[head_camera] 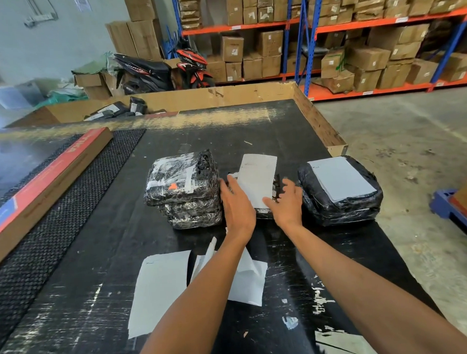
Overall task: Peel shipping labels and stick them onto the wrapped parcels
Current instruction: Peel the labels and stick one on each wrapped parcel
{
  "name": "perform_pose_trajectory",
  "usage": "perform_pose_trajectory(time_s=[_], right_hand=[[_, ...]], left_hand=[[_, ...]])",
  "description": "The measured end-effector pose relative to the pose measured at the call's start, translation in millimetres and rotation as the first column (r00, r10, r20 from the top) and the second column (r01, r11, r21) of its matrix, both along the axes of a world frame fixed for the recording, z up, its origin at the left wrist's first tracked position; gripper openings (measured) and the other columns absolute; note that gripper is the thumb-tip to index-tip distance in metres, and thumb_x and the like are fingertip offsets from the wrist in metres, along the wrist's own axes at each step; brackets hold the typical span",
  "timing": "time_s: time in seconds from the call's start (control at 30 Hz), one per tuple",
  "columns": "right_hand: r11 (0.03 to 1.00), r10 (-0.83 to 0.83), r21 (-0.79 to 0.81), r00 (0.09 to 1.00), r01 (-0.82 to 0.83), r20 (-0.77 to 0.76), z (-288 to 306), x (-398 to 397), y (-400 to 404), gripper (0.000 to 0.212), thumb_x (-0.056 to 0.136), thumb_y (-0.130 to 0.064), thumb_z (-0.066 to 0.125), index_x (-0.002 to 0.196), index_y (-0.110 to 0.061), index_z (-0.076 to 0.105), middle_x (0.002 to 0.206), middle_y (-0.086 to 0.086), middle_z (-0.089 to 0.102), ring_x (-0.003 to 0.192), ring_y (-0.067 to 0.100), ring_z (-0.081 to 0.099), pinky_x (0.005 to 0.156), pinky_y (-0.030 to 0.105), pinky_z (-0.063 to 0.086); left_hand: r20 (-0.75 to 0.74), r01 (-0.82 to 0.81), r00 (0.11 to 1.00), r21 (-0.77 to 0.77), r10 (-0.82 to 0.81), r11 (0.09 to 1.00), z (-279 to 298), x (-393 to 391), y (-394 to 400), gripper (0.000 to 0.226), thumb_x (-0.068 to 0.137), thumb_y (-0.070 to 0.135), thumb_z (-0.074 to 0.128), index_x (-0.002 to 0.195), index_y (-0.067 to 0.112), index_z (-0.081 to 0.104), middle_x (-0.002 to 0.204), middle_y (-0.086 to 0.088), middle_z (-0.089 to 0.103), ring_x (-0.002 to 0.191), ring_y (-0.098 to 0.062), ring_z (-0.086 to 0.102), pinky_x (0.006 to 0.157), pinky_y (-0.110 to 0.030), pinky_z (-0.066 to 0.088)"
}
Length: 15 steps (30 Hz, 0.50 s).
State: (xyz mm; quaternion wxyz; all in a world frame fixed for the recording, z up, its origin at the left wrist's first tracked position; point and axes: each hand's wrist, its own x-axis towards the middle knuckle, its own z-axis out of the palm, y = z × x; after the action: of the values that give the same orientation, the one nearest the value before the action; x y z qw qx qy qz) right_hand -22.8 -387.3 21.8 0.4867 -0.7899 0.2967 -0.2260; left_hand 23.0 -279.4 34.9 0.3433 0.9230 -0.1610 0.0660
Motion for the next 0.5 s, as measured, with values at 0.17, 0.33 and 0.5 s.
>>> perform_pose_trajectory(time_s=[0.17, 0.33, 0.5], right_hand=[[0.97, 0.068, -0.235, 0.998, -0.064, 0.011, -5, -4, -5, 0.017, 0.088, -0.02, 0.075, 0.098, -0.022, 0.062, 0.112, -0.004, 0.049, 0.11, 0.02, 0.051, 0.088, 0.024, 0.036], [0.905, 0.166, -0.386, 0.983, -0.182, -0.075, -10, 8, -19, 0.018, 0.095, -0.02, 0.064, 0.099, -0.032, 0.077, 0.114, -0.008, 0.07, 0.113, 0.024, 0.057, 0.095, 0.045, 0.048], [0.876, 0.154, -0.428, 0.971, -0.221, -0.185, -11, 30, -33, 0.031, 0.101, -0.019, 0.05, 0.12, -0.029, 0.072, 0.135, -0.009, 0.065, 0.133, 0.023, 0.047, 0.11, 0.048, 0.039]], left_hand=[[0.116, 0.102, 0.988, 0.033, -0.105, 0.994, -1, 5, 7, 0.054, 0.087, -0.007, 0.059, 0.137, 0.008, 0.045, 0.141, -0.012, 0.043, 0.12, -0.03, 0.051, 0.095, -0.037, 0.049], [0.105, 0.242, 0.958, 0.195, -0.265, 0.951, -1, 13, 3, 0.046, 0.085, -0.012, 0.049, 0.123, 0.009, 0.065, 0.124, -0.009, 0.067, 0.115, -0.03, 0.06, 0.097, -0.037, 0.047], [0.046, 0.273, 0.952, 0.315, -0.302, 0.909, 5, 41, -7, 0.049, 0.091, -0.003, 0.04, 0.137, 0.005, 0.053, 0.136, -0.015, 0.056, 0.126, -0.035, 0.05, 0.105, -0.041, 0.04]])
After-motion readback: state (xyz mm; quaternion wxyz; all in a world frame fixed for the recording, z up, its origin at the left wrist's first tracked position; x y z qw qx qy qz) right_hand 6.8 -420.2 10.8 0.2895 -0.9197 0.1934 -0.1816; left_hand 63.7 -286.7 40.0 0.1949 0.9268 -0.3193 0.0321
